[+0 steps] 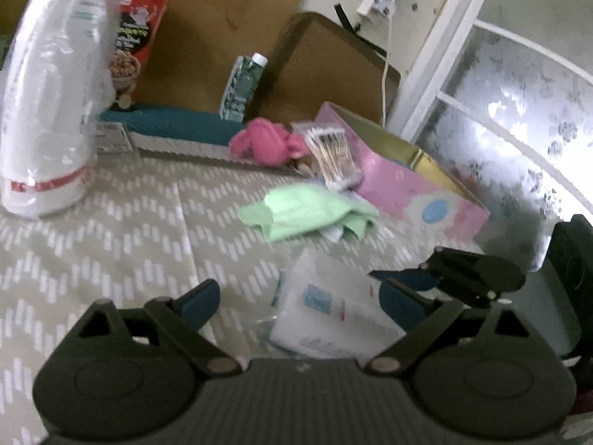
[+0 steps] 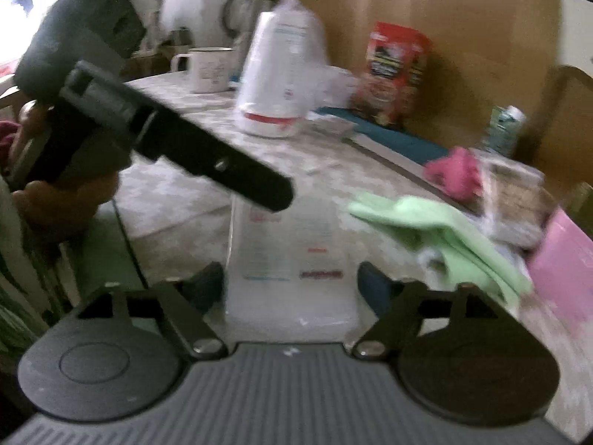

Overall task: Organize soft objects
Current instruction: 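Carry the wipes pack with the right tool into the pink tin and release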

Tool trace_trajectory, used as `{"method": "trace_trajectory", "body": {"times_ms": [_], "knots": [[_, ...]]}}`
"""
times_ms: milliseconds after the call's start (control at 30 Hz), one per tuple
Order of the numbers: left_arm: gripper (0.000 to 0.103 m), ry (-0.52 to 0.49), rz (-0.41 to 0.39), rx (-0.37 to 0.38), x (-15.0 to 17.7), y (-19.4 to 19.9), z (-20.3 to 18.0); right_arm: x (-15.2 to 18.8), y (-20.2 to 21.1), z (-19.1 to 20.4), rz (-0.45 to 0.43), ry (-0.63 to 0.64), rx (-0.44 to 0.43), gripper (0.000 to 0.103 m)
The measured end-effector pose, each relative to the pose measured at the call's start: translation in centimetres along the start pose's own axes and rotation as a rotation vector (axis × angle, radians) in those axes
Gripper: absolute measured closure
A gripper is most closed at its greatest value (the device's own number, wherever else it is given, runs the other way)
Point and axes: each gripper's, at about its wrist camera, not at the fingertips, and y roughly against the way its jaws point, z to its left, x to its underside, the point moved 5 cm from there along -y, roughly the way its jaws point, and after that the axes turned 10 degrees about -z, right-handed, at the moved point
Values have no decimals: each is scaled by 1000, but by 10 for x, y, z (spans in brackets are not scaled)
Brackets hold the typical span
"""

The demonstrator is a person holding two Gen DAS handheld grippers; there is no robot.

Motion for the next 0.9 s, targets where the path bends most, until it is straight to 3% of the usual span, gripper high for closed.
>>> {"method": "trace_trajectory", "body": {"times_ms": [200, 433, 533, 667, 767, 900], "knots": [[8, 8, 23, 3, 6, 3, -5, 14, 20, -9, -14, -52, 59, 17], [29, -2, 61, -10, 3, -7, -14, 20, 28, -7, -51, -91, 70, 17], [32, -8, 81, -10, 3, -16, -22, 23, 29, -9, -59, -136, 76, 22], [32, -29, 120, 33, 3, -32, -42, 30, 45, -18, -81, -177, 97, 37], [36, -60, 138, 90, -2, -49, -67, 39, 63, -30, -105, -216, 139, 39], [36, -169, 105, 151, -30, -72, -110, 40, 93, -54, -175, -257, 236, 39]]}}
